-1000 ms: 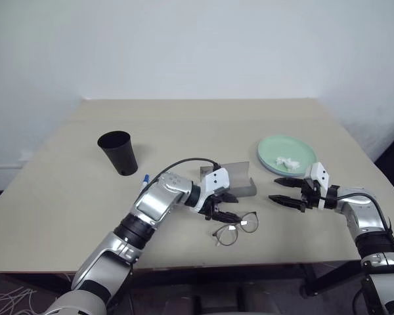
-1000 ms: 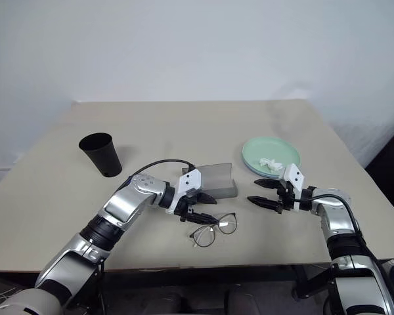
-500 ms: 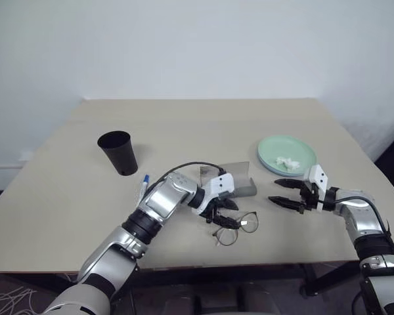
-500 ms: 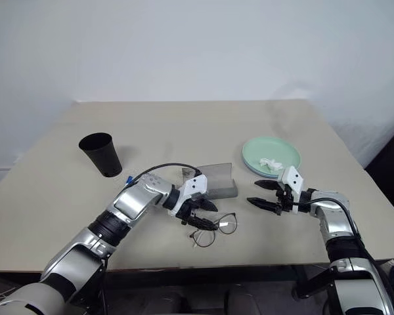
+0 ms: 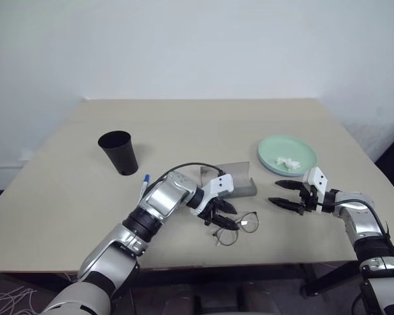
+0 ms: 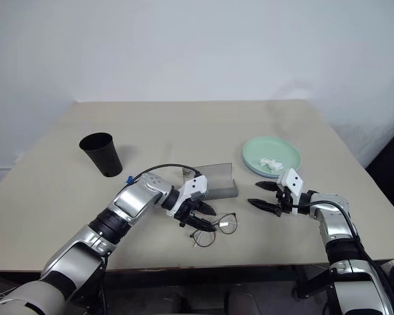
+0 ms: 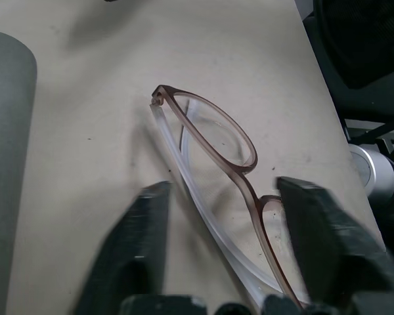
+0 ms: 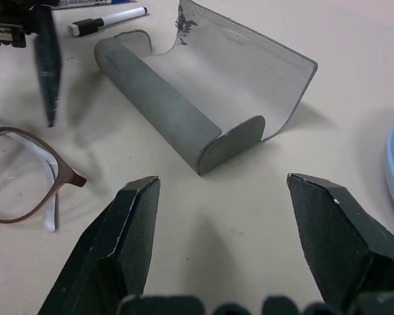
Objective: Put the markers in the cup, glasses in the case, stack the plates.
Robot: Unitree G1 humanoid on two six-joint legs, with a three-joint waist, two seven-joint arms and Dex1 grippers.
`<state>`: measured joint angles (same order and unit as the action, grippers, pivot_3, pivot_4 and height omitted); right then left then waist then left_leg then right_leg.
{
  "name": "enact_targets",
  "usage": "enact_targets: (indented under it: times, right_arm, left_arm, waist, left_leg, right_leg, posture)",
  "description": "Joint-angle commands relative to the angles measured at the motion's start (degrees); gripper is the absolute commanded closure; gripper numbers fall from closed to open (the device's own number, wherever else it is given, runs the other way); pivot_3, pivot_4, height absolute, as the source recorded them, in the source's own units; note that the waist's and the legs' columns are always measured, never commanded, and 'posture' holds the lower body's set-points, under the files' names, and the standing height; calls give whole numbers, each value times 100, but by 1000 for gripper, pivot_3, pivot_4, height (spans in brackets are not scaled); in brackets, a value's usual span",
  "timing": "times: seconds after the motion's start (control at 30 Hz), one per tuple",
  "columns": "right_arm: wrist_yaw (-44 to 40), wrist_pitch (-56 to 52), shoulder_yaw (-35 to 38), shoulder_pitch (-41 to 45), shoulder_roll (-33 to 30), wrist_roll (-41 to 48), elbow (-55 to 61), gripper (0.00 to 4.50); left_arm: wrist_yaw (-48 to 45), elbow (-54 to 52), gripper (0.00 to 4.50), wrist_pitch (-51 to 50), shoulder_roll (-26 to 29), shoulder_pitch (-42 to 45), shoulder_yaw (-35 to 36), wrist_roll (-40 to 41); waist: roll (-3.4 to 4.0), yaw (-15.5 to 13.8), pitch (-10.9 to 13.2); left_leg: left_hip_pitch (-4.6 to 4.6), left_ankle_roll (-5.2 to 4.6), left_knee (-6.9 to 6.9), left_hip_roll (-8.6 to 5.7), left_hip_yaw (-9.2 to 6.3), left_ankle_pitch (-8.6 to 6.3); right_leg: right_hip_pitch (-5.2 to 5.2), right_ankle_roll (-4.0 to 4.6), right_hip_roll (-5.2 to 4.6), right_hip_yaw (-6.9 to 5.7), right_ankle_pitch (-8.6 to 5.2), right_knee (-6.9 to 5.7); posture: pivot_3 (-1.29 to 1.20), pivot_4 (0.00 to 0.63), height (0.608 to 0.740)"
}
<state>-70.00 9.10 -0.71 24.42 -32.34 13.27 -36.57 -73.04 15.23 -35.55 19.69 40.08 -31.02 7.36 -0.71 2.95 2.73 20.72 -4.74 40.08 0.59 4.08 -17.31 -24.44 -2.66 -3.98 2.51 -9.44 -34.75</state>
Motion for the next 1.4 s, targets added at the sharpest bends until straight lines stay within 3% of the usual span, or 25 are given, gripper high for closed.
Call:
enact_targets:
  times: [0.03,0.13,0.17,0.53,0.93,1.1,1.4]
  right_arm:
    - [62,115,112,90,-5,18,69,1143]
    - [76,122,109,95,-8,14,61,1143]
    - [79,127,109,99,-9,11,53,1143]
    - [123,165,110,125,-20,-14,6,1143]
    - [104,203,132,172,-56,-5,5,1143]
    - [19,190,146,157,-59,60,64,1143]
    - [32,236,108,178,-21,2,14,1143]
  left_arm:
    - [-25,-170,3357,0,-24,117,2,-11]
    - [-25,-174,4413,-3,-29,112,2,-11]
    - [-25,-180,4464,-4,-28,107,1,-11]
    - [94,-208,4464,57,-32,105,158,42]
    - [333,256,4464,709,3,917,817,14]
    - [522,907,4464,1323,-39,1362,955,-155]
    - [1045,3059,4464,3482,-372,2072,860,-954]
  waist:
    - [0,1,0]
    - [0,0,0]
    - [0,0,0]
    - [0,-1,0]
    - [-1,-1,0]
    - [-1,-1,0]
    - [-2,-12,1]
  left_leg:
    - [0,0,0,0,0,0]
    - [0,0,0,0,-1,0]
    - [0,0,0,0,-1,0]
    - [0,0,0,0,-1,0]
    - [1,0,2,-3,0,0]
    - [0,0,2,-6,0,0]
    - [4,-1,3,-14,1,-1]
  right_leg:
    - [0,0,0,0,0,0]
    - [0,0,0,0,0,0]
    - [0,0,0,0,0,0]
    - [0,0,-1,1,0,0]
    - [0,0,0,1,0,0]
    - [0,0,2,0,0,-1]
    - [1,-1,2,0,0,4]
  posture:
    - [0,0,732]
    - [0,0,732]
    - [0,0,732]
    - [0,0,732]
    - [0,0,732]
    - [0,0,732]
    - [0,0,732]
